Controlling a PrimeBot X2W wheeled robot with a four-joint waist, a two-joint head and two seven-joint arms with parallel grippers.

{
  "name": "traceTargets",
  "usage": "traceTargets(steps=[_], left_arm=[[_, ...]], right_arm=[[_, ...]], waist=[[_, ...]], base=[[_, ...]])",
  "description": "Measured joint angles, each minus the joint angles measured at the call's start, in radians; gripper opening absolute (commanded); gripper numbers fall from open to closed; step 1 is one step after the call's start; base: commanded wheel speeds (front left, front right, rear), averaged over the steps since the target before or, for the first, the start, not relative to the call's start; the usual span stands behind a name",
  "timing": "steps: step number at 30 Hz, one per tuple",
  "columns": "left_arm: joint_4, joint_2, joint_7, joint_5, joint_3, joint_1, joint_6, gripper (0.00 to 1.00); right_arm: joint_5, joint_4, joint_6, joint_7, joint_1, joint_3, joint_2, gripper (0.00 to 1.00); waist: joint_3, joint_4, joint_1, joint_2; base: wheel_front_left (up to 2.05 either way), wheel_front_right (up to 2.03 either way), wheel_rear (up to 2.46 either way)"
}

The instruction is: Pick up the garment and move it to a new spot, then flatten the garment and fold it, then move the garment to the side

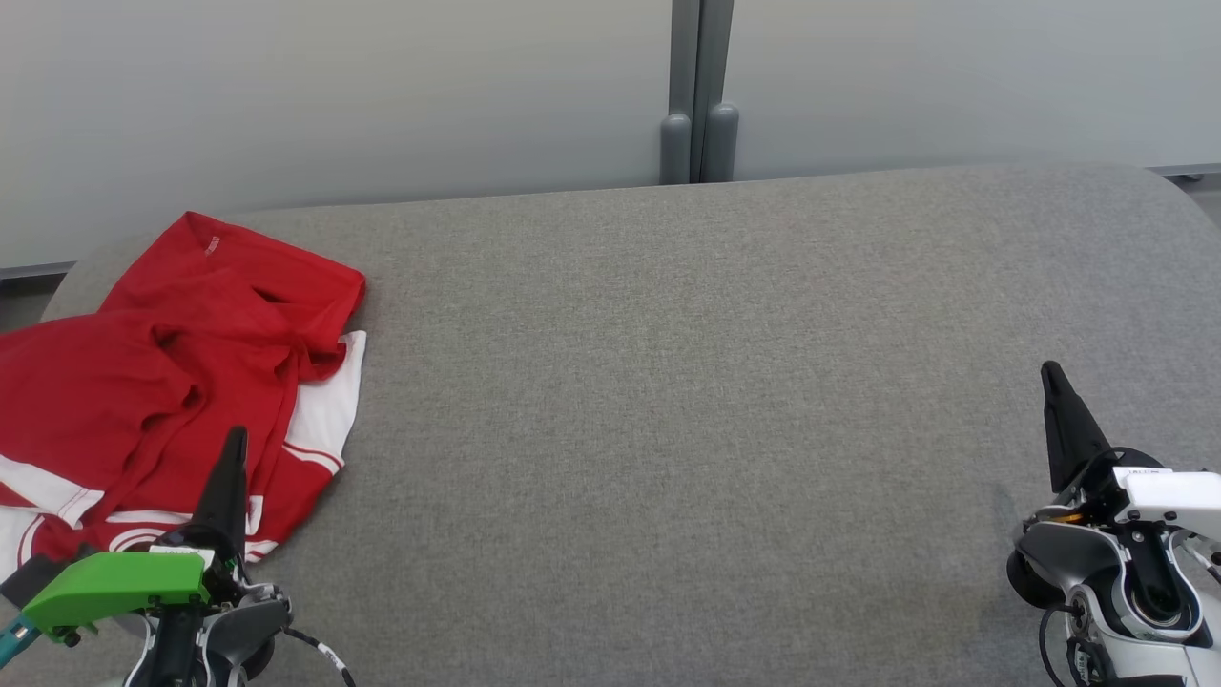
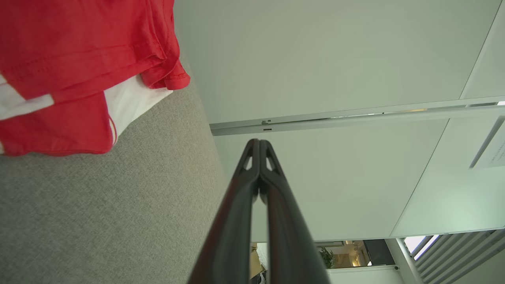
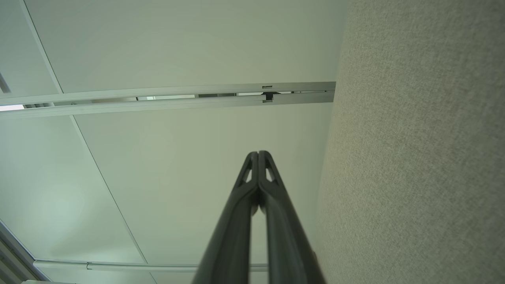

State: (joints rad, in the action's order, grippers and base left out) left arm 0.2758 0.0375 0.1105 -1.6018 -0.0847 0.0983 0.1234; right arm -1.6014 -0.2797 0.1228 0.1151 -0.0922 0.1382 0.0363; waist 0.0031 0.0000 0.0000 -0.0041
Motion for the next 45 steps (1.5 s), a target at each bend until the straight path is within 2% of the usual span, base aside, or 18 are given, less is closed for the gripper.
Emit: traceTargets(steps=[2,3,4,5,15,25,33,37,45], left_arm=[[0.0,0.0,0.0,0.0,0.0,0.0,0.0,0.0],[0.002,0.0,0.0,0.0,0.0,0.0,0.0,1.0],[0.011,-0.002,0.0,0.0,0.0,-0.001,0.0,0.0],[0.024,-0.006,0.0,0.0,0.001,-0.002,-0.001,1.0],[0.036,-0.019,-0.012,0.004,0.02,-0.029,-0.001,1.0],[0.011,-0.001,-0.055,0.085,0.057,-0.037,-0.001,1.0],[0.005,0.039,-0.086,0.221,0.09,-0.037,-0.002,1.0],[0.0,0.066,-0.096,0.324,0.12,-0.037,-0.016,1.0],[-0.026,0.074,-0.129,0.454,0.142,-0.037,-0.046,1.0]], right_arm=[[0.0,0.0,0.0,0.0,0.0,0.0,0.0,0.0],[0.0,-0.003,0.0,0.0,0.0,0.0,-0.001,1.0],[0.0,-0.011,0.0,0.0,0.001,0.0,-0.004,0.0],[0.0,-0.022,-0.001,0.0,0.007,0.0,-0.008,1.0],[0.023,-0.032,-0.001,-0.015,0.04,-0.015,-0.016,1.0],[0.148,-0.009,-0.001,-0.06,0.04,-0.07,0.05,1.0],[0.301,0.015,-0.03,-0.082,0.04,-0.133,0.102,1.0],[0.401,0.021,-0.05,-0.098,0.04,-0.171,0.117,1.0],[0.522,0.025,-0.079,-0.127,0.04,-0.23,0.132,1.0]], waist=[[0.0,0.0,0.0,0.0],[0.0,0.0,0.0,0.0],[0.0,0.0,0.0,0.0],[0.0,0.0,0.0,0.0],[0.0,0.0,0.0,0.0],[0.0,0.0,0.0,0.0],[0.001,0.0,0.0,0.0],[0.0,0.001,0.0,0.0001],[-0.002,0.004,0.0,0.0001]], base=[[0.0,0.0,0.0],[0.0,0.0,0.0],[0.0,0.0,0.0],[0.0,0.0,0.0],[0.0,0.0,0.0],[0.0,0.0,0.0],[0.0,0.0,0.0],[0.0,0.0,0.0],[0.0,0.0,0.0]])
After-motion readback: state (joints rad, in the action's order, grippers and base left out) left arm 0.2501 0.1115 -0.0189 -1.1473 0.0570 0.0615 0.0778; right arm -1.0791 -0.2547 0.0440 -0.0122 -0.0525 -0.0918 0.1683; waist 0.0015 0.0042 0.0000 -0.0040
